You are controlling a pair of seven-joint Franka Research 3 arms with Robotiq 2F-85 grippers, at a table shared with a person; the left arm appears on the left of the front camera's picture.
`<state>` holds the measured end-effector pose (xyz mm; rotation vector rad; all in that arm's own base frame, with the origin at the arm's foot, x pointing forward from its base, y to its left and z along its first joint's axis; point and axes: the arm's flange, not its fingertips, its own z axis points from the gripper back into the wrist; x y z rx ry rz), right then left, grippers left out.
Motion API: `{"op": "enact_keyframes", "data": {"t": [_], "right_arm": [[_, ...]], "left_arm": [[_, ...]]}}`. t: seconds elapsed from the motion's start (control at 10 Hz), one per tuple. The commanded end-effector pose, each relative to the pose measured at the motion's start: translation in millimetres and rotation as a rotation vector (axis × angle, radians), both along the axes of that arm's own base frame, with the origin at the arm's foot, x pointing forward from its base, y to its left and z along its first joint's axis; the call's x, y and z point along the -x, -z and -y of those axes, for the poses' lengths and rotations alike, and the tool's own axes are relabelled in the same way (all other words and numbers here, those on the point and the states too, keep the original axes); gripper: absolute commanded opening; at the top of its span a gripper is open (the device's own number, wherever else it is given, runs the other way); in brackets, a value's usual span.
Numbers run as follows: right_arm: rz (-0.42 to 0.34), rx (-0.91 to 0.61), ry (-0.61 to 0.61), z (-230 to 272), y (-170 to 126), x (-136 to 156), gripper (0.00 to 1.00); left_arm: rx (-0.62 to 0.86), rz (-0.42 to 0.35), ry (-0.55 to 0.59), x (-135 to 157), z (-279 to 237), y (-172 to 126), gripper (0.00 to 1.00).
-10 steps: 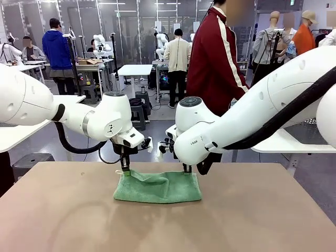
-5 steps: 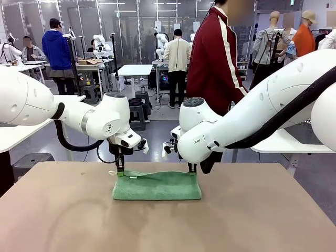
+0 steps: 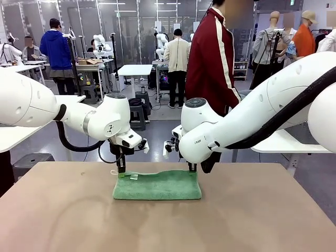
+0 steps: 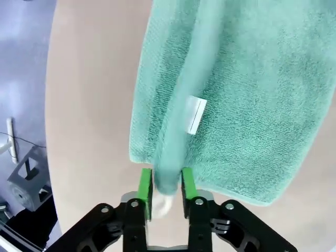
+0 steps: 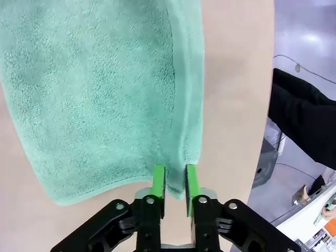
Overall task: Fold the towels and place them in the basket.
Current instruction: When a person lays out a Towel with hook on the table, fold it in half twice.
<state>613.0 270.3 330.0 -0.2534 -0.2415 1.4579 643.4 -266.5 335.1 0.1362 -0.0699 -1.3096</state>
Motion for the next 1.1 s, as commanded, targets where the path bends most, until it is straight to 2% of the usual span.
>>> {"op": "enact_keyframes", "data": {"t": [0.0,0.1,0.2,0.3,0.5,0.6,0.7,0.8,1.0], "right_arm": [[0.033,-0.038,0.018,2.4,-0.1,-3.1,0.25],[0.026,-0.044,0.018,6.1,-10.3,-4.4,0.62],[0.005,-0.045,0.021,10.3,-21.6,-3.5,0.44],[-0.109,-0.023,0.061,21.9,-45.5,-0.9,0.44],[-0.230,-0.027,0.193,54.0,-97.8,19.1,0.44],[-0.302,-0.053,0.315,68.6,-120.2,32.7,0.44],[-0.332,-0.098,0.408,80.7,-135.1,44.0,0.44],[-0.396,-0.186,0.497,93.9,-144.8,55.4,0.44],[-0.472,-0.362,0.731,113.7,-131.8,68.4,0.44]], "left_arm": [[0.049,0.069,-0.037,-5.1,-6.4,-4.7,0.31],[0.069,0.075,-0.039,-9.2,-13.5,-11.8,0.67],[0.077,0.075,-0.035,-10.5,-21.2,-20.7,0.49],[0.127,0.019,0.039,-7.5,-40.2,-43.1,0.49],[0.236,-0.077,0.106,3.4,-83.1,-80.1,0.49],[0.277,-0.101,0.122,7.5,-94.8,-87.1,0.49],[0.336,-0.134,0.149,14.1,-111.6,-94.2,0.49],[0.399,-0.165,0.190,19.0,-122.5,-94.1,0.49],[0.488,-0.196,0.240,29.7,-135.1,-86.1,0.49]]}}
